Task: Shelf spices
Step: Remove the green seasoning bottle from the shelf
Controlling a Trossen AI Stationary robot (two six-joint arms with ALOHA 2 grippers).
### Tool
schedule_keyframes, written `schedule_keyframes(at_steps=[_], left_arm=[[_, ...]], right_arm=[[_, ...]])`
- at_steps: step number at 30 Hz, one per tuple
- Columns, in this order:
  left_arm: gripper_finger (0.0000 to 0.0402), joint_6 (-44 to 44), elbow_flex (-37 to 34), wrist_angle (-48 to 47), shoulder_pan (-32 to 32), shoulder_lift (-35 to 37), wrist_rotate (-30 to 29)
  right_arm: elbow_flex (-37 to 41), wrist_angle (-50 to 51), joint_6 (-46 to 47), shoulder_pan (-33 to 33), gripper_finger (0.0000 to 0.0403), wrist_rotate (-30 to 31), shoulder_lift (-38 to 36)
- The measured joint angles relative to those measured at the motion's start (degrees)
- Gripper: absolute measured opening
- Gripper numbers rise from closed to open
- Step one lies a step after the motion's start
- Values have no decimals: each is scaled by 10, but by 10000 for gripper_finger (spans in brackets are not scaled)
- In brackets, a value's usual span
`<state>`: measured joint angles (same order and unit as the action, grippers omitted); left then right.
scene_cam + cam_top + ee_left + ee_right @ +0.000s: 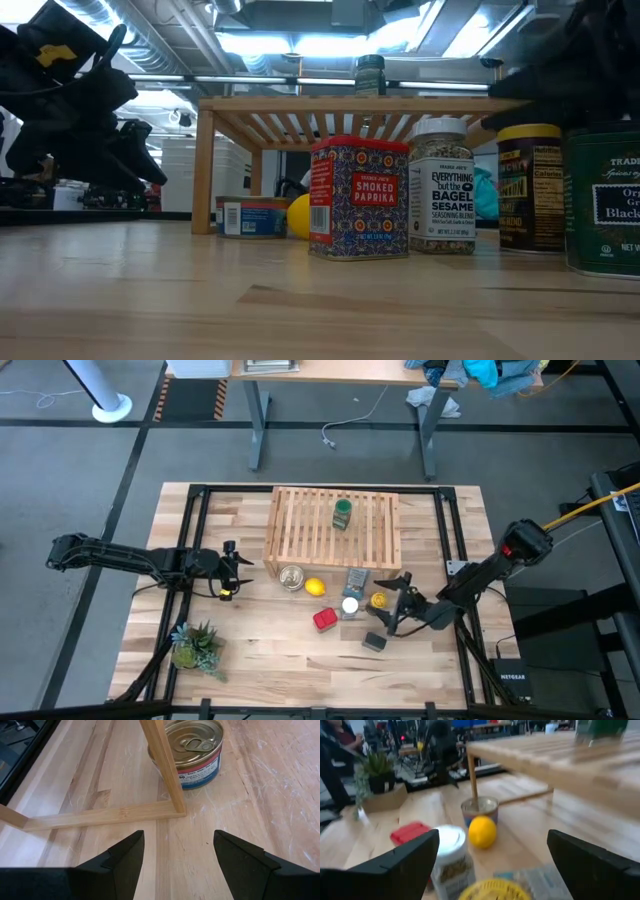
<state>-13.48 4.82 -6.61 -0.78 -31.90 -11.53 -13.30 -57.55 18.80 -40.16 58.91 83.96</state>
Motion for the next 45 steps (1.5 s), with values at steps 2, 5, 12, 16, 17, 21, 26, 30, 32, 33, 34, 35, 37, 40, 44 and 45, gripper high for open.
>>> schedule_keyframes(at_steps=[2,5,12,16,17,21,26,30,32,33,34,35,37,40,44,45], left_arm=[[233,0,0,0,0,0,0],[233,0,0,0,0,0,0],[233,0,0,0,0,0,0],[233,0,0,0,0,0,0],[233,0,0,0,0,0,0],[233,0,0,0,0,0,0],[233,0,0,0,0,0,0],[233,0,0,0,0,0,0],[233,0,0,0,0,0,0],[233,0,0,0,0,0,0],[233,0,0,0,0,0,0],[233,0,0,0,0,0,0],[233,0,0,0,0,0,0],[233,0,0,0,0,0,0],[233,0,0,0,0,0,0],[233,0,0,0,0,0,0]], right_arm=[[0,-16,-30,0,376,6,-17],[0,-61,-101,0,376,7,-37],[0,-191,-297,16,376,63,-67],[0,-271,-392,73,376,47,-67],[0,-286,-410,92,376,32,-67],[0,-323,-449,189,376,-54,-67],[0,-323,-422,331,376,-209,-67],[0,-292,-330,437,376,-346,-67],[-5,-262,-273,485,376,-405,-67],[-10,-240,-246,505,376,-436,-67],[-18,-218,-223,523,376,-467,-67],[-27,-195,-207,540,376,-496,-67],[-52,-148,-190,566,376,-548,-66],[-95,-70,-187,584,376,-607,-66],[-153,35,-186,582,376,-625,-66],[-168,60,-186,582,376,-626,-66]])
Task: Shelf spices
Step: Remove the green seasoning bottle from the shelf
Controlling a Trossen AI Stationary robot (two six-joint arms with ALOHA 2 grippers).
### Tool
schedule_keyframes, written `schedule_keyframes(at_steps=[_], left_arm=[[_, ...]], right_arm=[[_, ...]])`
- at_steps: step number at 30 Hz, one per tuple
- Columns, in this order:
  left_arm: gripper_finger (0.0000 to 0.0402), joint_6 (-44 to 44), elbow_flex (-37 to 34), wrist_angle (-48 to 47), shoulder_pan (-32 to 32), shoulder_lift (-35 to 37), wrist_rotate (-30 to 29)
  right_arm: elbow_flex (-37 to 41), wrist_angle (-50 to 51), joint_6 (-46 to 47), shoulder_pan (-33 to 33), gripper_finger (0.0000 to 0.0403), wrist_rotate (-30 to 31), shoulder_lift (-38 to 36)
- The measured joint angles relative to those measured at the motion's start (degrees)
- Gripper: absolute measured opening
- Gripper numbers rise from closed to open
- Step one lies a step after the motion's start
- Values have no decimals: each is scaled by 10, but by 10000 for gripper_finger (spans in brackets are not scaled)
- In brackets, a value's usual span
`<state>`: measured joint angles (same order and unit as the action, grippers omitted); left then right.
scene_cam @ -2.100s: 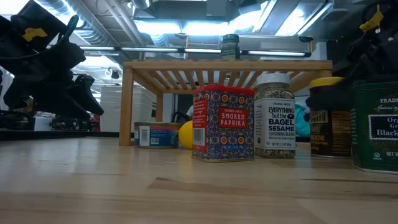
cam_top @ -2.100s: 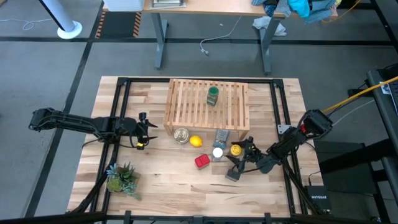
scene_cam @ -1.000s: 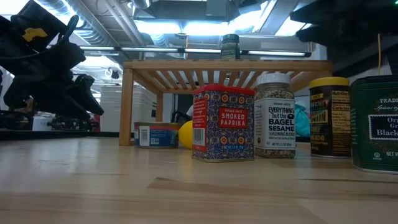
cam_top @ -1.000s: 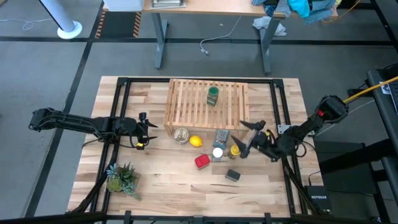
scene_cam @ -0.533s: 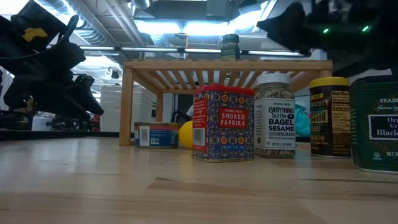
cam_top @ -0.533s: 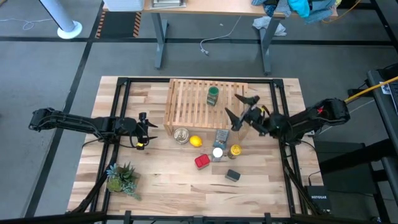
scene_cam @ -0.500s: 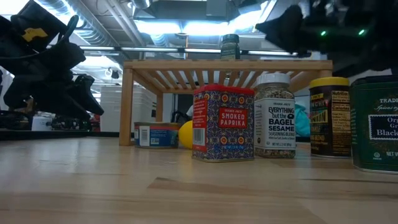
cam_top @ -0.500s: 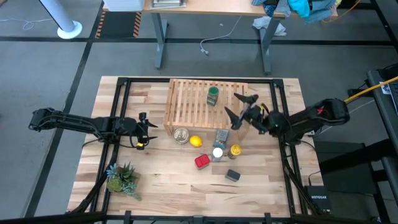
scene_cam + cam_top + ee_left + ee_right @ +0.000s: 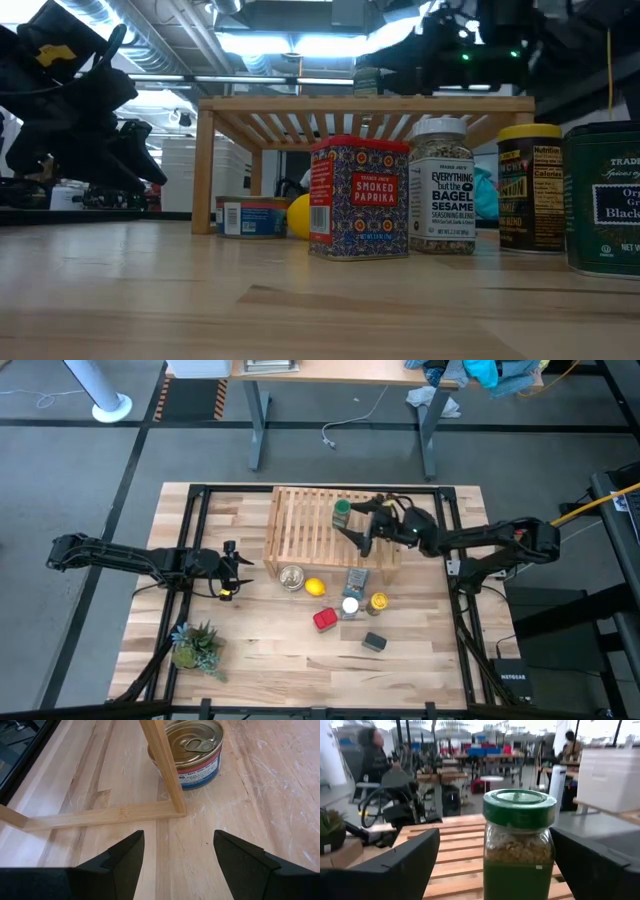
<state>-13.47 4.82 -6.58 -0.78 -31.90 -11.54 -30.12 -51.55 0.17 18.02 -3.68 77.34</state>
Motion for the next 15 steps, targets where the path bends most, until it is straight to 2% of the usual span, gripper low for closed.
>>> schedule_keyframes(at_steps=[4,7,15], left_arm=[[233,0,0,0,0,0,0],[233,0,0,0,0,0,0],[233,0,0,0,0,0,0]], right_arm=[[-45,94,-3,0,376,9,0],[-60,127,-4,0,376,31,0],[-61,132,-6,0,367,42,0]])
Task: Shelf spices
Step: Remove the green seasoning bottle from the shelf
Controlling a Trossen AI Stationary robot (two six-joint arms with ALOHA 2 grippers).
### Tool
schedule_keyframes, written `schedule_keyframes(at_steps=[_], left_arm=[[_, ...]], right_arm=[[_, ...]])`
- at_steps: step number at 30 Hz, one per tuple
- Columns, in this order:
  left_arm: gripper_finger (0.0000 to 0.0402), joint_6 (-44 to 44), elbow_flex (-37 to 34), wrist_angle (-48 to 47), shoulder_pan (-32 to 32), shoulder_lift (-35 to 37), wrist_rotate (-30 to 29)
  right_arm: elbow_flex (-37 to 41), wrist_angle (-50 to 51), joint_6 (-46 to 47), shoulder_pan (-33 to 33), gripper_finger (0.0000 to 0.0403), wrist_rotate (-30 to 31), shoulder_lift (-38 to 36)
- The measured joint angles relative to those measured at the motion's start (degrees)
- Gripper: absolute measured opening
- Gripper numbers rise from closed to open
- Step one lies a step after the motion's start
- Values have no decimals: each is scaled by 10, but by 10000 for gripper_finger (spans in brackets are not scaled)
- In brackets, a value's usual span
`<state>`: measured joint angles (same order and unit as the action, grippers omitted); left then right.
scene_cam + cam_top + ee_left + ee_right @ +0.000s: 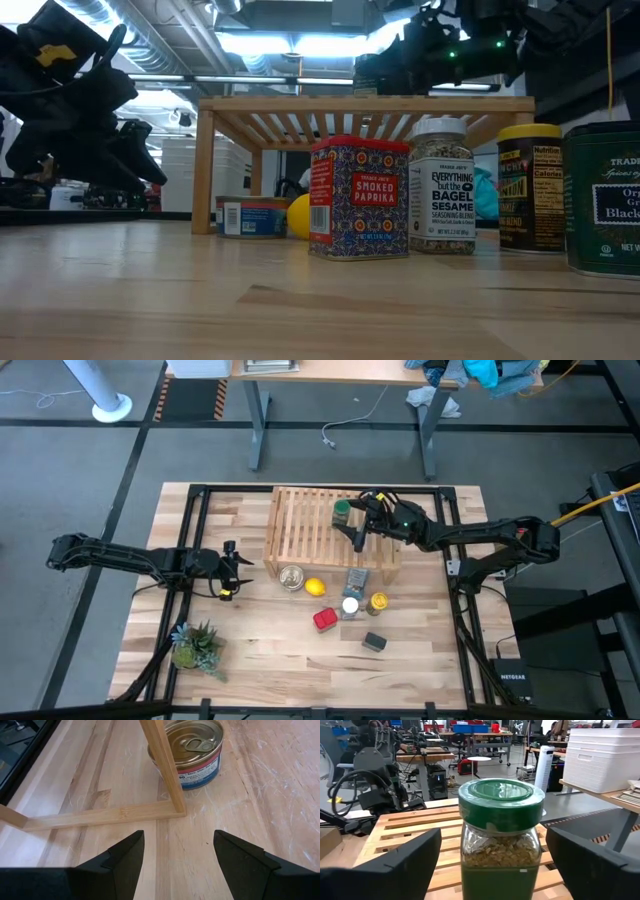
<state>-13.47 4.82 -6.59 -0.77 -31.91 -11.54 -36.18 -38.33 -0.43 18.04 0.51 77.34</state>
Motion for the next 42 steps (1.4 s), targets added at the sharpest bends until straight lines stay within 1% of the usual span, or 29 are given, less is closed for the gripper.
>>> schedule_keyframes(at_steps=[4,9,11,12,22,24,27,31,36,38,42], left_arm=[[233,0,0,0,0,0,0],[233,0,0,0,0,0,0],[233,0,0,0,0,0,0],[233,0,0,0,0,0,0],[233,0,0,0,0,0,0],[233,0,0,0,0,0,0],[233,0,0,0,0,0,0],[233,0,0,0,0,0,0],[233,0,0,0,0,0,0],[233,0,0,0,0,0,0],[233,0,0,0,0,0,0]], right_arm=[[0,0,0,0,327,12,0],[0,8,0,0,247,12,0],[0,10,0,0,211,2,0],[0,10,-1,0,201,-3,0],[0,6,1,-1,200,-39,0],[0,-4,2,-2,205,-52,1],[0,-21,1,-17,214,-52,1],[0,-35,0,-42,203,-36,1],[0,-50,-2,-93,203,-23,1],[0,-51,-12,-120,203,-7,1],[0,-62,-18,-178,206,43,5]])
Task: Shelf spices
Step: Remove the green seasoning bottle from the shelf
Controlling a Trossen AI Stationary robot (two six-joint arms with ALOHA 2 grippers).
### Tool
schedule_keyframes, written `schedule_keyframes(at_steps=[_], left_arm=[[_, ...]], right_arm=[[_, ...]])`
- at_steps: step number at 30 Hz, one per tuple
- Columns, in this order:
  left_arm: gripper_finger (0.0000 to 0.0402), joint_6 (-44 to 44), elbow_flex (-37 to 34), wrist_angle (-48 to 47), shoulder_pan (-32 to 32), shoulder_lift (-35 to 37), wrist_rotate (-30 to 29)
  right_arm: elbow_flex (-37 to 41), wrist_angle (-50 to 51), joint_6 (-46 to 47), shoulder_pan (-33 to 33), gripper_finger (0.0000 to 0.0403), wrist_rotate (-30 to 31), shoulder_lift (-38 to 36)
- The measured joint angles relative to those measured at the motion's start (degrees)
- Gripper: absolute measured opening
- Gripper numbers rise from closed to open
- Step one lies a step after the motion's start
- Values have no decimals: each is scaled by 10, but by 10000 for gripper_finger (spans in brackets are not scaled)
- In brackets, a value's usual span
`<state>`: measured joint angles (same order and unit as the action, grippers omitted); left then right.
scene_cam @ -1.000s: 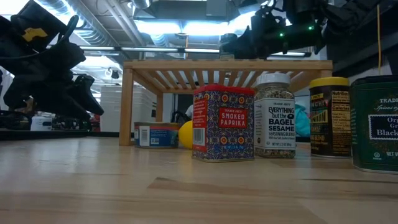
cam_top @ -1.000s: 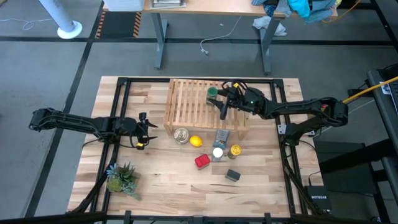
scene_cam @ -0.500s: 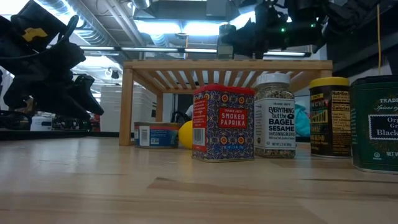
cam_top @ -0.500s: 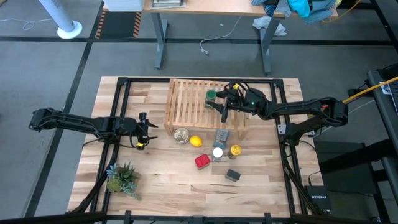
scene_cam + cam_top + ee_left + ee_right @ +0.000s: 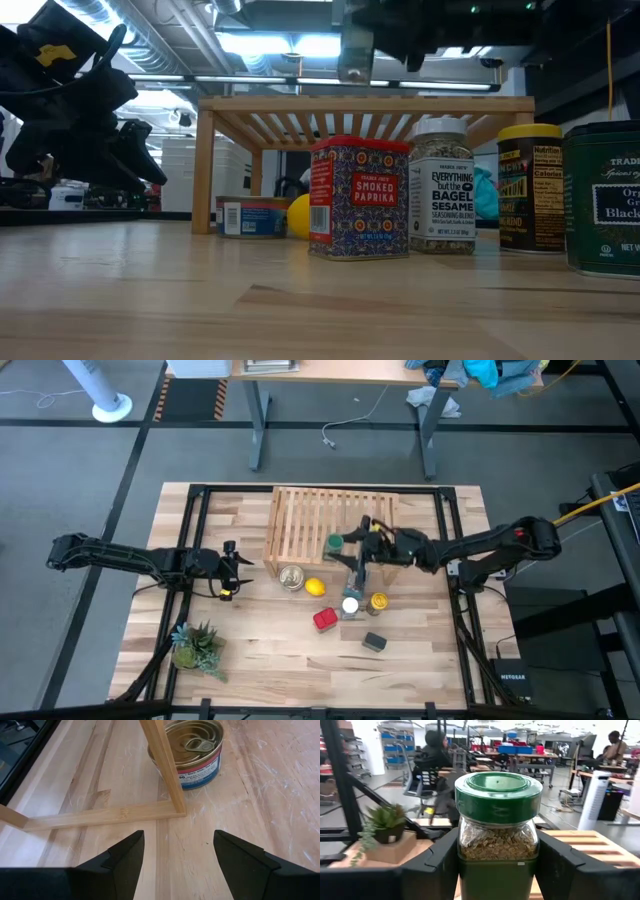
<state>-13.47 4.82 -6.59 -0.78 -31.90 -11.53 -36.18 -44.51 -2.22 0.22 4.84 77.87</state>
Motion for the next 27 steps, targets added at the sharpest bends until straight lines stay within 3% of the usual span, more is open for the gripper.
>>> schedule_keyframes(at_steps=[6,13,22,27], left_arm=[[233,0,0,0,0,0,0],[233,0,0,0,0,0,0],[233,0,0,0,0,0,0],[233,0,0,0,0,0,0]], right_arm=[[-14,-36,-13,-74,204,50,36],[-103,-34,-13,-112,206,61,140],[-231,-33,50,-111,207,5,298],[-263,-32,90,-111,208,-19,344]])
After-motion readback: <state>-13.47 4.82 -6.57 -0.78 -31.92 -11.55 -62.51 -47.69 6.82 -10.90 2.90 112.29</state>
